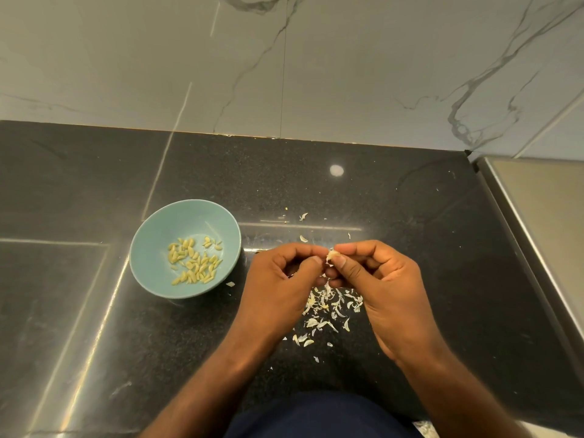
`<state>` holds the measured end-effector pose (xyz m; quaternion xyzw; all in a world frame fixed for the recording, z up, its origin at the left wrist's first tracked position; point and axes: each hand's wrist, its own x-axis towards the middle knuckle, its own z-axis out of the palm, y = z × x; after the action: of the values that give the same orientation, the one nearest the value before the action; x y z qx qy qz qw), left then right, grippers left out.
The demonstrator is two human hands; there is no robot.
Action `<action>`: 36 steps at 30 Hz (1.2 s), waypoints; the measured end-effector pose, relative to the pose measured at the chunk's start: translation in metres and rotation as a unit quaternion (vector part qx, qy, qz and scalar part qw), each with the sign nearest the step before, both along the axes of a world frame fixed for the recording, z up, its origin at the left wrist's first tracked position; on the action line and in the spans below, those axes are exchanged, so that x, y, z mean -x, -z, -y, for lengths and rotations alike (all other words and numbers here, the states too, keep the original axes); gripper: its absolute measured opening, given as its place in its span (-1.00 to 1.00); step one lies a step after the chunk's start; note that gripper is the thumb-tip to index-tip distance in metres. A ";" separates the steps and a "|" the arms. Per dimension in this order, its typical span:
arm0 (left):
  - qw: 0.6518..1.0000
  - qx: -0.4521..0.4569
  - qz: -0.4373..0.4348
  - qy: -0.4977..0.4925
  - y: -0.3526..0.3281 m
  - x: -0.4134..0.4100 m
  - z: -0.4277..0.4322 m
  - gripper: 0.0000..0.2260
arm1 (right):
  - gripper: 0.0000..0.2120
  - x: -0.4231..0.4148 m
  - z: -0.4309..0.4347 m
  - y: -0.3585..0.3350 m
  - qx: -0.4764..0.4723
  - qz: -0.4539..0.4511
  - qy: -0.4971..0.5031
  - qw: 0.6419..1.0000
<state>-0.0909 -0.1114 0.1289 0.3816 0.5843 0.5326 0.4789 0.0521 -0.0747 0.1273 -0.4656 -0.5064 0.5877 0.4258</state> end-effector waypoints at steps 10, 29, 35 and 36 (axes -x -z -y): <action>0.995 -0.023 -0.101 0.003 0.001 0.002 0.003 -0.94 | -0.85 -0.002 0.006 -0.007 -0.093 0.136 -0.015 0.986; 0.999 -0.014 0.021 -0.026 0.009 -0.003 0.001 -0.91 | -0.88 0.004 0.005 -0.004 -0.010 0.075 0.018 0.997; 0.999 -0.042 -0.011 -0.022 0.010 -0.004 0.004 -0.85 | -0.89 0.006 0.003 -0.006 0.085 -0.024 0.002 0.996; 0.999 -0.039 -0.003 -0.019 0.009 -0.004 0.004 -0.84 | -0.88 0.006 0.003 -0.006 0.089 -0.031 0.001 0.996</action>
<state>-0.0867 -0.1151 0.1199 0.3906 0.5716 0.5630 0.4513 0.0466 -0.0775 0.1336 -0.4836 -0.4381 0.6442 0.3989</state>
